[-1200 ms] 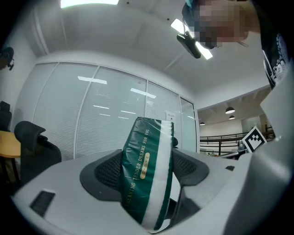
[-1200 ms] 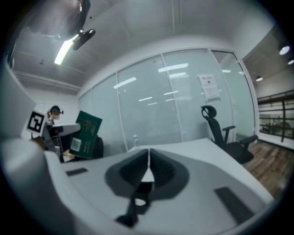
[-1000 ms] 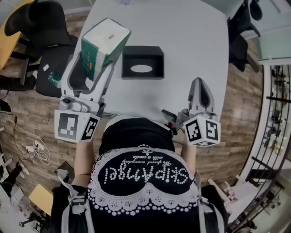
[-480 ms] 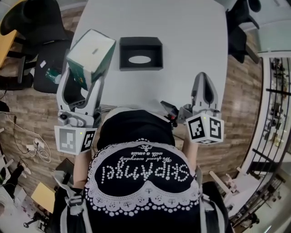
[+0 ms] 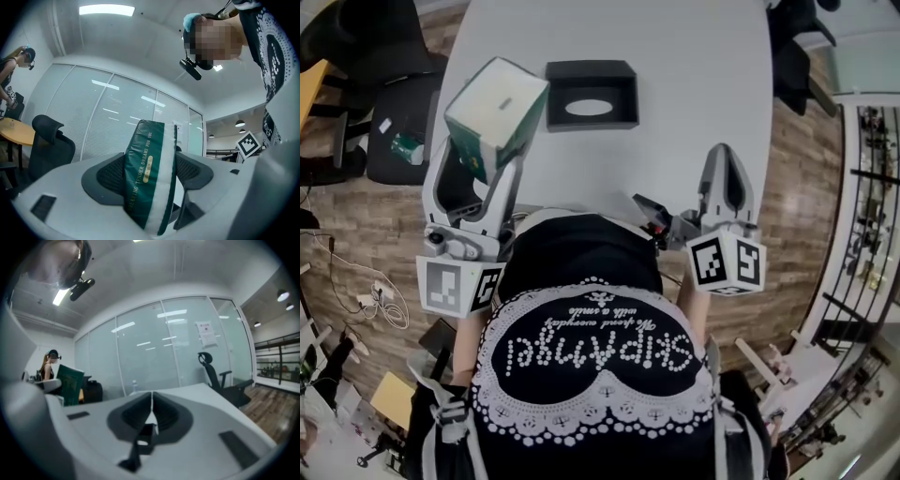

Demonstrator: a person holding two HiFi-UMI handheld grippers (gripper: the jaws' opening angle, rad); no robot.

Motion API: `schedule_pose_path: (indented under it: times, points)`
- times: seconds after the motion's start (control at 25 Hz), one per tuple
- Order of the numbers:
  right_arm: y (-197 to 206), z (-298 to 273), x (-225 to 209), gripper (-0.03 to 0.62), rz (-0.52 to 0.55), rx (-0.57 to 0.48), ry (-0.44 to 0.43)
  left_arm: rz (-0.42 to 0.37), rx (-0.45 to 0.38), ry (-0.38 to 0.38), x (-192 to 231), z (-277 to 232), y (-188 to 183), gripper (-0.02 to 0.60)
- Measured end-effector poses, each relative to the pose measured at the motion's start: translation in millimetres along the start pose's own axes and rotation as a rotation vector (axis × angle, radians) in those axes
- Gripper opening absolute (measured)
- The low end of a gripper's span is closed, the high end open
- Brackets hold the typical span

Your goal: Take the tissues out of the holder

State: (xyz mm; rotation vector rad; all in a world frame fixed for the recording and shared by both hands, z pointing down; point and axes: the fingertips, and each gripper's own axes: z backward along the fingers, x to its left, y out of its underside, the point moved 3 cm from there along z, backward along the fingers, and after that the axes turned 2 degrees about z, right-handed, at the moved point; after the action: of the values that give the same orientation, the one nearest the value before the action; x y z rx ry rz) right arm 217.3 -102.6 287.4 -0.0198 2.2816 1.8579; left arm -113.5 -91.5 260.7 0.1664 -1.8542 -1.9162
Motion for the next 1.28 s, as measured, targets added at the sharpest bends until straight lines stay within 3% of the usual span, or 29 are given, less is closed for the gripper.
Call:
schedule_pose_path:
  times: [1.28]
  points:
    - [2.2,0.6,1.1,0.034,-0.014,0.025,-0.005,0.015,0.037,0.020,-7.1,-8.9,-1.3,0.351]
